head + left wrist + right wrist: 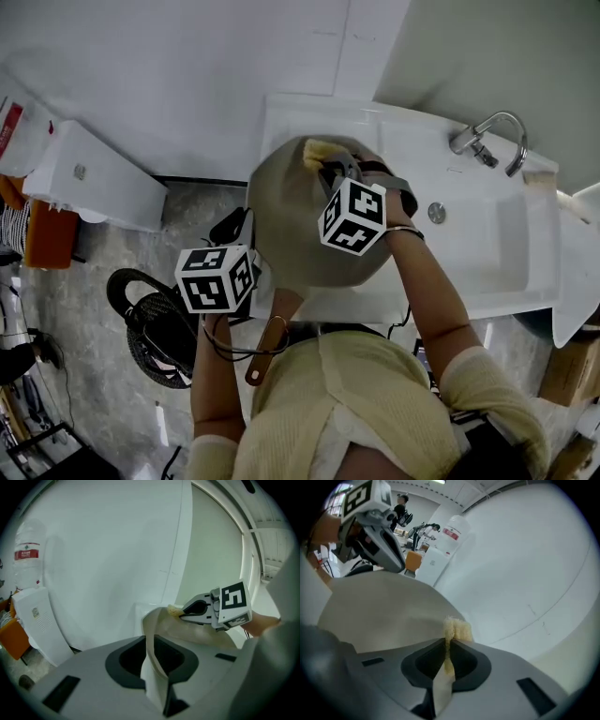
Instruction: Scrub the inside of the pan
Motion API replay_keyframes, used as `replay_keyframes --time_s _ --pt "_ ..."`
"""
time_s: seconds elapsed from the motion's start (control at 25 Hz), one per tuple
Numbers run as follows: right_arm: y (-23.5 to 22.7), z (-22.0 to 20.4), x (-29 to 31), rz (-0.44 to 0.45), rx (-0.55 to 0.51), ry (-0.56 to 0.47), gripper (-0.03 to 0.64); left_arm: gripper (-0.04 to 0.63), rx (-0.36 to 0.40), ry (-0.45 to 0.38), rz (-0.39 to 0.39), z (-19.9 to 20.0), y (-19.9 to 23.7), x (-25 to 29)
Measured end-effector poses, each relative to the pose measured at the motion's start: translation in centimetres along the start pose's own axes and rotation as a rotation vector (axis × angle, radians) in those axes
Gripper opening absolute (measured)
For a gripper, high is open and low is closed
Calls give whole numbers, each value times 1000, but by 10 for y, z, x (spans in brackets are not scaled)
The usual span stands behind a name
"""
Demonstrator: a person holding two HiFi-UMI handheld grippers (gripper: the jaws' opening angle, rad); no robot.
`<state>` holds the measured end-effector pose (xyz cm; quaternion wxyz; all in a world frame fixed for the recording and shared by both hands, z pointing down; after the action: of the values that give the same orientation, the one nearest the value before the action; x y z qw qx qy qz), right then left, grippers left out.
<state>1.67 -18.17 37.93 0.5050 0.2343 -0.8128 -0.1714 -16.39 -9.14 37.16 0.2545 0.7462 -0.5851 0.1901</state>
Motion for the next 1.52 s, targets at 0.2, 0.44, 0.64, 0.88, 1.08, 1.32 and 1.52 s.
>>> replay_keyframes --time_s 0.2,0.44,0.64,0.88,1.08,1.32,1.52 --pt "-1 -4 15 -34 -52 45 46 103 -10 1 1 1 3 3" --pt "-5 -6 26 -29 -38 61 46 103 -27 2 -10 1 4 6" --pt "0 -9 37 12 -42 80 46 103 -23 7 -12 1 1 7" --pt "9 -6 46 69 -46 84 46 103 -33 4 -11 -1 2 7" --pt "18 -3 51 125 -44 83 46 103 -26 10 -8 -1 3 5" --pt "24 0 52 211 3 71 46 103 -22 12 -6 -2 4 3" --pt "32 1 53 308 45 68 46 103 -18 13 -9 -3 4 2"
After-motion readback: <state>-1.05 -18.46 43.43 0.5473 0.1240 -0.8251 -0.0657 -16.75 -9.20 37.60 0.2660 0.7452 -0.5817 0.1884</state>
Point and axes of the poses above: the fingertips, and each gripper's own axes: x forward along the fingers, y to its left, z out of its top, the point moved 8 cm from there along -x, backward along the fingers, and after that the axes turned 5 degrees about z, right-handed, at the moved point
